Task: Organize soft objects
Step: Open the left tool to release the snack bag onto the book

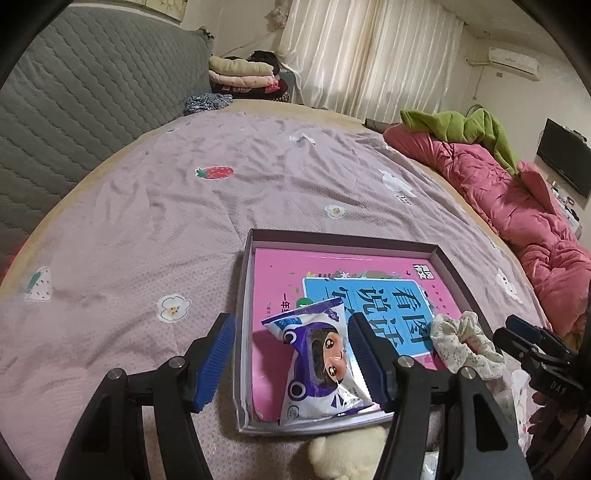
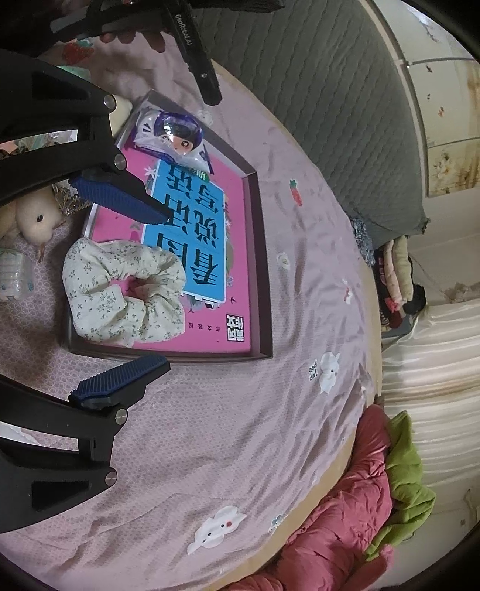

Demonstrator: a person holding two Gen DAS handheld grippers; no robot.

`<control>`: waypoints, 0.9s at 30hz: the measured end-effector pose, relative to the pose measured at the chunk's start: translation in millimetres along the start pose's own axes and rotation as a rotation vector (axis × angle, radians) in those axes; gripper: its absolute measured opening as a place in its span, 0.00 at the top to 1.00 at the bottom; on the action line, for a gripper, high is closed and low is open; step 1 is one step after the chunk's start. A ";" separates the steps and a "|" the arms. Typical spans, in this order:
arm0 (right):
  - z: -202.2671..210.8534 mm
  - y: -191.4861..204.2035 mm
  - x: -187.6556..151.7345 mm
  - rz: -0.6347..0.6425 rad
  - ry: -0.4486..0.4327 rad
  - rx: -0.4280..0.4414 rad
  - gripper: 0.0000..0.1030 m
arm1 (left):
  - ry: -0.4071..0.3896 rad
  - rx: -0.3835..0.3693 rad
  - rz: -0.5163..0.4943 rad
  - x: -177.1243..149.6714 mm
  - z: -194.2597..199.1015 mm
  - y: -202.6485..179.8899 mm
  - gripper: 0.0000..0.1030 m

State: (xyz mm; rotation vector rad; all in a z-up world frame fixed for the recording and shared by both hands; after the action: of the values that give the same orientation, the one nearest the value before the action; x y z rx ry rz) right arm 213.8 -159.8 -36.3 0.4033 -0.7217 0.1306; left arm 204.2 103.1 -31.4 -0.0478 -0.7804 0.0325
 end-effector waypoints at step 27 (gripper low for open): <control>37.7 19.5 -3.8 -0.005 -0.056 0.150 0.26 | 0.017 -0.021 0.003 -35.5 42.4 -7.6 0.39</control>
State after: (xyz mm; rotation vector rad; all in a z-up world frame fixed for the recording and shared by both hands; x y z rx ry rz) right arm 182.9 -157.1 -7.1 0.5535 -0.7682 0.1704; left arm 149.3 95.1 -25.8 -0.0691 -0.7638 0.0267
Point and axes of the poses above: each gripper's, at about its wrist camera, not at the fingertips, and z roughly against the way its jaws point, y to its left, x to its top, the point moved 6 cm from there along -z, roughly the way its jaws point, and after that the axes turned 10 degrees about -z, right-handed, at the moved point
